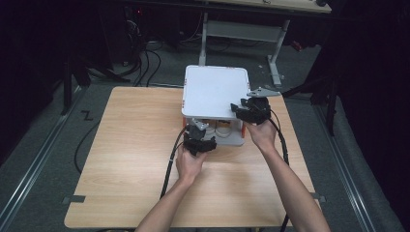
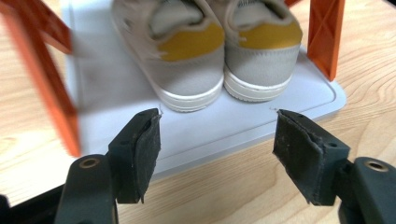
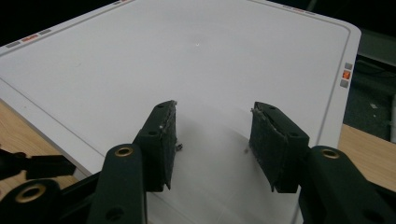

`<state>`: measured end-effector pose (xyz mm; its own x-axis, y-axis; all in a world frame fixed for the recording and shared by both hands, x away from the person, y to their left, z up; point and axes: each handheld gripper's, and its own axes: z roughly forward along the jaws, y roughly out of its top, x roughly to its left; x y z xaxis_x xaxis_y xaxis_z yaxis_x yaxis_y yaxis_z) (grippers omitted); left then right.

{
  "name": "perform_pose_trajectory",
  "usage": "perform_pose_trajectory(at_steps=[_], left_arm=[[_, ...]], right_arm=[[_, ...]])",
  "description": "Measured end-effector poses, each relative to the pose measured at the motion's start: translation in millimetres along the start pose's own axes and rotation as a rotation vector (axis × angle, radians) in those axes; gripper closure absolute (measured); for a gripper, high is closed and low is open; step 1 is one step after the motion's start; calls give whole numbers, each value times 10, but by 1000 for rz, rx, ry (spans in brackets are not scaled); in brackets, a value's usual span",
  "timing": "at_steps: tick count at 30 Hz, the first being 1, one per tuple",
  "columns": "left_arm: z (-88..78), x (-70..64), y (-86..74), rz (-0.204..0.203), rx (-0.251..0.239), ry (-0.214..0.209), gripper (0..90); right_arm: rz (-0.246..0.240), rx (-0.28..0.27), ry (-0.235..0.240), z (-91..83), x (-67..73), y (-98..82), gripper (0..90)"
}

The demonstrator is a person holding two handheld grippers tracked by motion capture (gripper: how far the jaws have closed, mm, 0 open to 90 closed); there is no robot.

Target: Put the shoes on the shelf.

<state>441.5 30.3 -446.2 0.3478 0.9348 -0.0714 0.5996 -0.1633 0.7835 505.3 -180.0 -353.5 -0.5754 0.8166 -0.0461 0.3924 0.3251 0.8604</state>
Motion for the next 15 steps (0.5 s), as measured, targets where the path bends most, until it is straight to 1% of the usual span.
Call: perform_pose_trajectory(at_steps=[3, 7, 10, 12, 15], left_arm=[[-121, 67, 11, 0, -28, 1, 321], [-230, 143, 35, -4, -50, 3, 323], [-302, 200, 46, -16, -61, -13, 323], [-341, 240, 57, -10, -72, -23, 323], [-396, 299, 71, -15, -76, -34, 322]], right_arm=[[-2, 2, -1, -1, 3, 1, 507], [-3, 7, -1, -6, 4, 4, 506], [1, 6, 1, -7, 0, 4, 506], [5, 3, 5, -7, -8, 5, 506], [15, -1, 14, -10, -22, 3, 495]])
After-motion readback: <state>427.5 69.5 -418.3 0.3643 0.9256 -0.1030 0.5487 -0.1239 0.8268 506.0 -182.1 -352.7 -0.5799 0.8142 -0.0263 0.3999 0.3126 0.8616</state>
